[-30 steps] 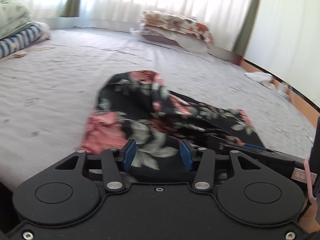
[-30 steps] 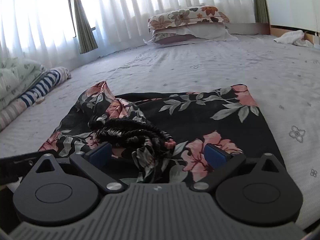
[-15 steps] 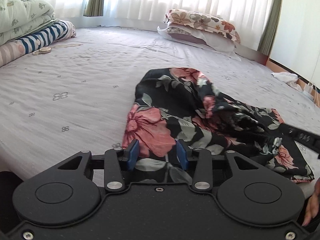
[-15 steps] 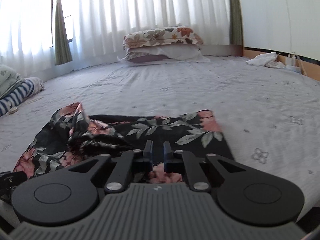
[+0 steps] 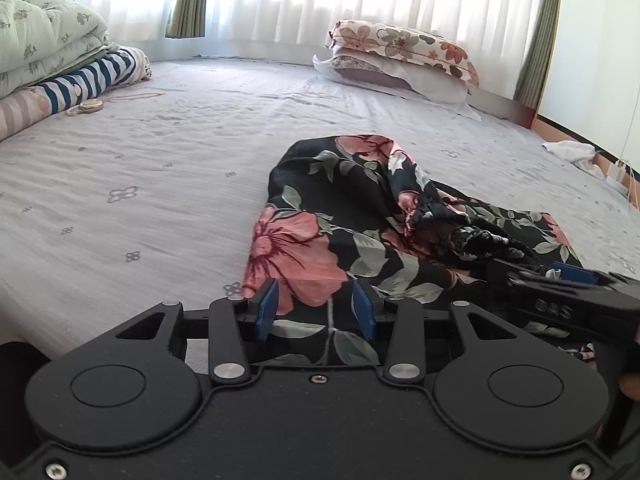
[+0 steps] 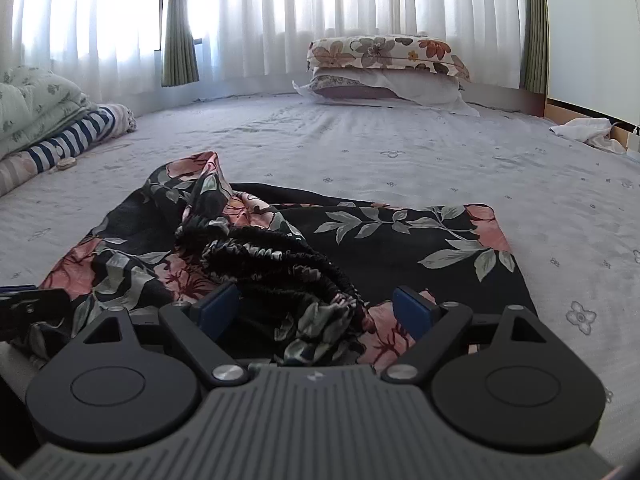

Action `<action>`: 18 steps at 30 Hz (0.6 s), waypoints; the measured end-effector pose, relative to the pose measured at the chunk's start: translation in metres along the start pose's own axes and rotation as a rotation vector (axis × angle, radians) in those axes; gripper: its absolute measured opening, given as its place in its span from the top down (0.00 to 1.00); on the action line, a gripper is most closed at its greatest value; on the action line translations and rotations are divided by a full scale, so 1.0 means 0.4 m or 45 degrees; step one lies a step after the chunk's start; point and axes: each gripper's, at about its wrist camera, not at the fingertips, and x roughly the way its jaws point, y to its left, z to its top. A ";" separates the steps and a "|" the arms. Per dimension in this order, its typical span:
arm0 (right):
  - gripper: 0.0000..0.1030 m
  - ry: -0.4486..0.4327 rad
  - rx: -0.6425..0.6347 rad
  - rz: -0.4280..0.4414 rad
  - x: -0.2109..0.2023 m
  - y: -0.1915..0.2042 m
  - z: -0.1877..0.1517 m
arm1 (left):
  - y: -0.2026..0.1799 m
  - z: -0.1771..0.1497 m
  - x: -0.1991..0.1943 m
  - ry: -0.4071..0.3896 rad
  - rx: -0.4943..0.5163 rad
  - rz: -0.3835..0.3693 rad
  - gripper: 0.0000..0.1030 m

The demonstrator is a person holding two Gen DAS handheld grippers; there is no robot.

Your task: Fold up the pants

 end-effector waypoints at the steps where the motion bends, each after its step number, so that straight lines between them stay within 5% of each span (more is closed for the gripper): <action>1: 0.11 0.016 -0.005 -0.013 0.020 0.004 0.007 | 0.004 0.000 -0.001 -0.001 -0.001 0.009 0.62; 3: 0.11 0.065 -0.015 -0.012 0.057 0.010 0.018 | 0.011 0.001 -0.003 -0.002 -0.003 0.023 0.62; 4: 0.25 0.086 -0.015 -0.001 0.069 0.010 0.021 | 0.014 0.001 -0.003 -0.002 -0.006 0.027 0.62; 5: 0.48 0.092 -0.005 0.016 0.071 0.008 0.020 | 0.016 0.001 -0.004 -0.002 -0.010 0.030 0.62; 7: 0.67 0.072 0.043 0.006 0.057 -0.003 0.020 | 0.019 0.001 -0.005 -0.006 -0.013 0.034 0.62; 18: 0.74 -0.109 0.373 -0.168 -0.101 -0.156 -0.019 | -0.013 -0.019 0.017 0.034 0.023 0.004 0.62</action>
